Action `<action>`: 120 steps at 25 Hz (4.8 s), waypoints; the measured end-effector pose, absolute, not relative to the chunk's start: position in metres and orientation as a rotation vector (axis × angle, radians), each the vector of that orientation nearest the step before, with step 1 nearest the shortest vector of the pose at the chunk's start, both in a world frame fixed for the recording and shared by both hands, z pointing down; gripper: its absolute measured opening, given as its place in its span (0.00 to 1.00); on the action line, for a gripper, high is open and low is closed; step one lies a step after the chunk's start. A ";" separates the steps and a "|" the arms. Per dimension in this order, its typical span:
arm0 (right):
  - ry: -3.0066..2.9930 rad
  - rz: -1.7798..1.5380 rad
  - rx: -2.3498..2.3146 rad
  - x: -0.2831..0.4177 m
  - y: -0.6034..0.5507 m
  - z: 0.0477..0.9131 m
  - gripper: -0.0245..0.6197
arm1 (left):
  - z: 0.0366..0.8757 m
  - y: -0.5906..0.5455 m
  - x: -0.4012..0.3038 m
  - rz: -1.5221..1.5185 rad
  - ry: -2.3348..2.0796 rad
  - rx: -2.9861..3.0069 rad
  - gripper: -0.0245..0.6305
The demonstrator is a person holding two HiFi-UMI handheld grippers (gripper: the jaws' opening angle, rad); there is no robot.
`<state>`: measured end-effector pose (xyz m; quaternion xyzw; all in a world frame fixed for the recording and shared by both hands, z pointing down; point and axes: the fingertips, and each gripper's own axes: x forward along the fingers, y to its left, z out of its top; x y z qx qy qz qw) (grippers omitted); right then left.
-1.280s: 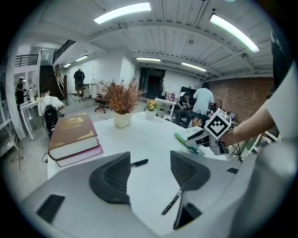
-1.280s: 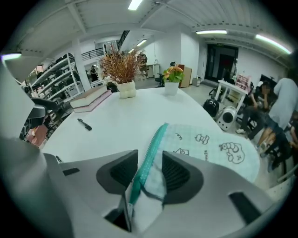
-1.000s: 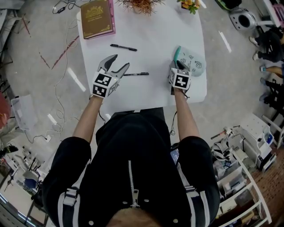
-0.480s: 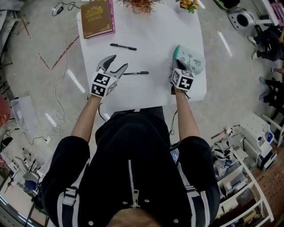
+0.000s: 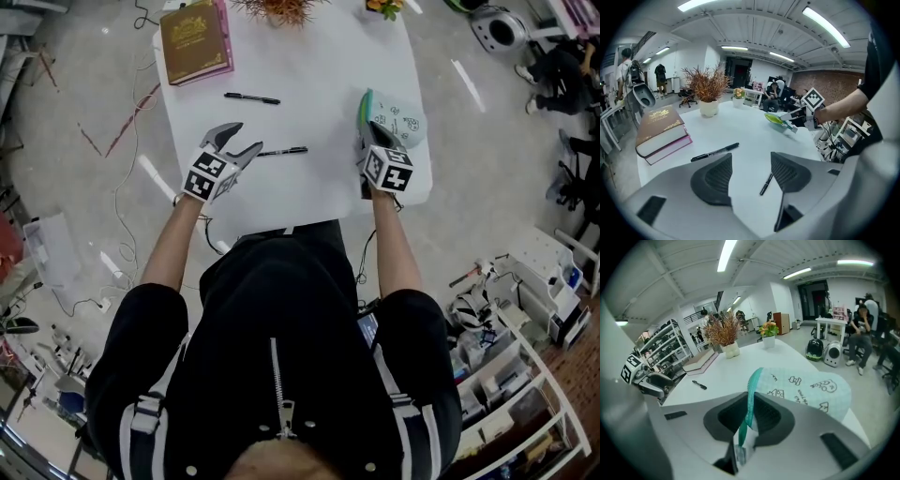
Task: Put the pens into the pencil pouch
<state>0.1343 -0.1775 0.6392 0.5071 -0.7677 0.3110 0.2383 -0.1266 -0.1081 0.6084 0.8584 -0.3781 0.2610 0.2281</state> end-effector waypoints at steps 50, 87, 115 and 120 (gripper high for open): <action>-2.134 0.883 1.370 0.146 -0.158 0.628 0.11 | 0.661 -0.077 -0.093 1.208 -0.565 2.559 0.11; -2.208 0.880 1.274 0.133 -0.134 0.615 0.11 | 0.627 -0.141 0.056 1.226 -0.355 2.678 0.11; -2.290 0.953 1.185 0.126 -0.123 0.611 0.11 | 0.620 -0.168 0.122 0.912 -0.376 2.741 0.11; -2.299 0.955 1.153 0.125 -0.122 0.611 0.10 | 0.623 -0.169 0.126 0.844 -0.376 2.746 0.11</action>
